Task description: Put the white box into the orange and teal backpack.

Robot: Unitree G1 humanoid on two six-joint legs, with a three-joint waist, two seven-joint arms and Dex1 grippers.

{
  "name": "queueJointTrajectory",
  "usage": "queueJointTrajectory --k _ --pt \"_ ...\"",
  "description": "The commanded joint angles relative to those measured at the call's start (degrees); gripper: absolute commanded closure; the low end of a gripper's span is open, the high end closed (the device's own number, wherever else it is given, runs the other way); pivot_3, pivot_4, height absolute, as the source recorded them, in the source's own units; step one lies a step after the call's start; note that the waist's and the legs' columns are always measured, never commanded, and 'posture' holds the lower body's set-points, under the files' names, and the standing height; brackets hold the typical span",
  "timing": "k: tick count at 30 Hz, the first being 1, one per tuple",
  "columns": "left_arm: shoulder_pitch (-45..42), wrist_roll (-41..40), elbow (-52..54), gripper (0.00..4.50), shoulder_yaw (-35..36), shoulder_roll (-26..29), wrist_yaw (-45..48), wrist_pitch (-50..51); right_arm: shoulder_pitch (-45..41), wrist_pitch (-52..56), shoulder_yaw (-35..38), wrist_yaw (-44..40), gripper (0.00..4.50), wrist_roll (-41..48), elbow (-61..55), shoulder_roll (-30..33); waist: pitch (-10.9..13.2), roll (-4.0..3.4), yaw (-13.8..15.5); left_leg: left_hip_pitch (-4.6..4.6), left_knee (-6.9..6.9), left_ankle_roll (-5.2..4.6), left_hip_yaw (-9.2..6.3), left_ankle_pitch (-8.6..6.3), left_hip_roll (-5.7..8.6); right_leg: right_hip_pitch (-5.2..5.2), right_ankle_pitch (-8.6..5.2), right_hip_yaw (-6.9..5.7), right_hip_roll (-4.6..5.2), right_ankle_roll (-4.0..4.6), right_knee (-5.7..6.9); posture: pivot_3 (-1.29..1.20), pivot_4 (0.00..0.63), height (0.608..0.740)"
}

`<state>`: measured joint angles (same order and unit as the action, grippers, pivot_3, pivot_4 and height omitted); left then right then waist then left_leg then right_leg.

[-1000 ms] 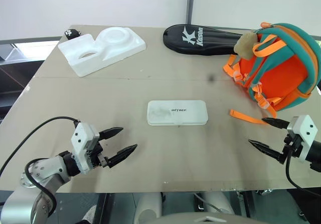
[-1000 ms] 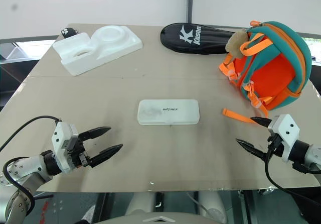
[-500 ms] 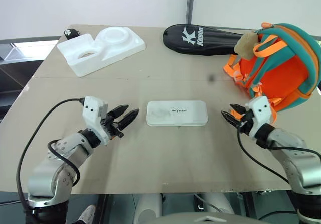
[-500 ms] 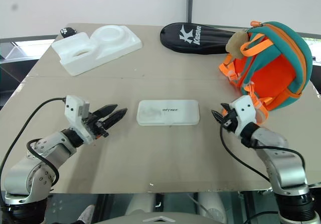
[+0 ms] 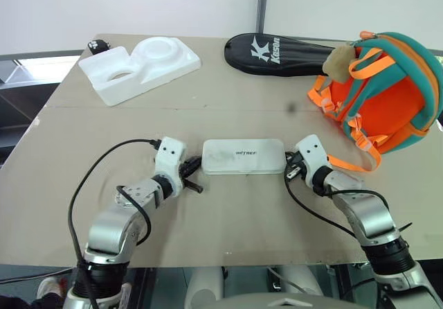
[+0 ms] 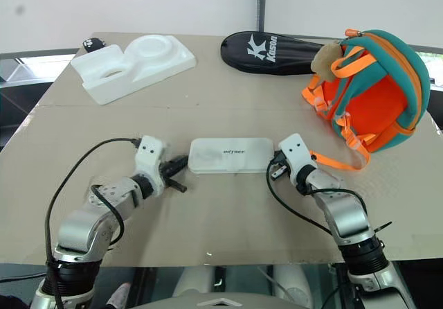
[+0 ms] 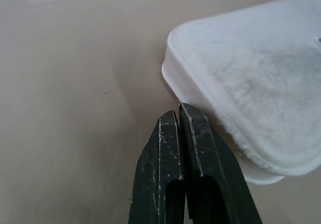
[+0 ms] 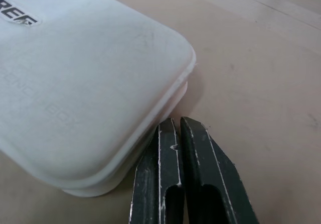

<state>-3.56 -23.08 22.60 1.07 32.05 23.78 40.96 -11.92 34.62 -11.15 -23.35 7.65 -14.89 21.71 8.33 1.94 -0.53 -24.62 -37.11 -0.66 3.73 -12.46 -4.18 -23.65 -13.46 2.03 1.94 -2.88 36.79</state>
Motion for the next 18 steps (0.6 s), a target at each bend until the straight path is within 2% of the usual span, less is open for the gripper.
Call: queueJointTrajectory --k 1,3,8,9,11,13,17,18 --pt "2.9 -1.2 5.9 4.41 -2.5 2.8 6.6 -1.9 4.0 0.2 0.9 -4.6 4.50 3.2 -6.8 2.3 0.0 -0.02 0.1 0.02 0.05 0.00 0.00 0.00 -0.01 0.00 -0.01 -0.01 0.01 0.01 -0.01 0.00 0.150 0.740" --pt "4.5 -1.2 6.9 4.41 -1.9 4.5 8.9 -2.8 6.4 0.8 1.7 -5.5 4.50 4.0 -9.5 3.6 0.0 -0.02 0.0 0.04 0.07 0.00 0.01 0.00 -0.01 0.00 -0.06 -0.02 0.02 0.09 -0.01 0.00 0.150 0.740" --pt "9.4 -8.0 5.5 4.41 7.8 8.5 15.9 -1.1 14.2 1.1 6.9 -6.3 4.50 5.3 -13.4 7.0 0.0 -0.02 -0.1 0.08 0.08 0.00 0.01 0.00 -0.04 -0.01 -0.09 -0.02 0.03 0.15 0.00 0.00 0.150 0.740" --pt "10.0 -10.4 4.6 3.90 10.2 9.3 17.3 0.8 14.7 0.9 7.7 -6.2 4.50 5.3 -13.1 7.5 0.0 -0.02 -0.1 0.09 0.06 0.00 0.01 0.00 -0.04 -0.01 -0.09 -0.02 0.04 0.16 0.00 0.00 0.150 0.740" --pt "11.1 -14.6 2.4 3.19 14.9 11.5 20.2 4.4 15.1 0.2 9.3 -6.7 4.50 4.9 -12.7 9.1 0.0 -0.01 -0.2 0.16 0.00 0.00 0.05 0.00 -0.04 0.02 -0.08 -0.02 0.06 0.14 0.00 0.00 0.150 0.740" --pt "11.8 -17.7 0.4 2.13 18.0 13.8 22.2 8.2 14.8 0.2 11.0 -7.4 4.50 5.3 -12.6 10.5 0.0 0.00 -0.2 0.27 -0.04 0.00 0.10 0.00 -0.04 0.04 -0.09 -0.01 0.09 0.13 0.01 0.00 0.150 0.740" --pt "8.1 -35.8 -4.7 0.10 23.5 17.4 25.6 27.7 11.7 -0.3 12.3 -9.0 4.50 6.0 -11.7 12.3 0.0 0.01 -0.1 0.26 0.00 0.00 0.15 0.00 -0.04 0.02 -0.10 0.00 0.12 0.14 0.01 0.00 0.150 0.740" --pt "6.1 -37.7 -6.2 0.04 22.9 17.7 24.2 32.2 9.9 -0.5 11.7 -9.2 4.50 5.7 -10.6 12.4 0.0 0.00 -0.1 0.24 0.00 0.00 0.14 0.00 -0.04 -0.01 -0.10 0.00 0.11 0.14 0.01 0.00 0.150 0.740"
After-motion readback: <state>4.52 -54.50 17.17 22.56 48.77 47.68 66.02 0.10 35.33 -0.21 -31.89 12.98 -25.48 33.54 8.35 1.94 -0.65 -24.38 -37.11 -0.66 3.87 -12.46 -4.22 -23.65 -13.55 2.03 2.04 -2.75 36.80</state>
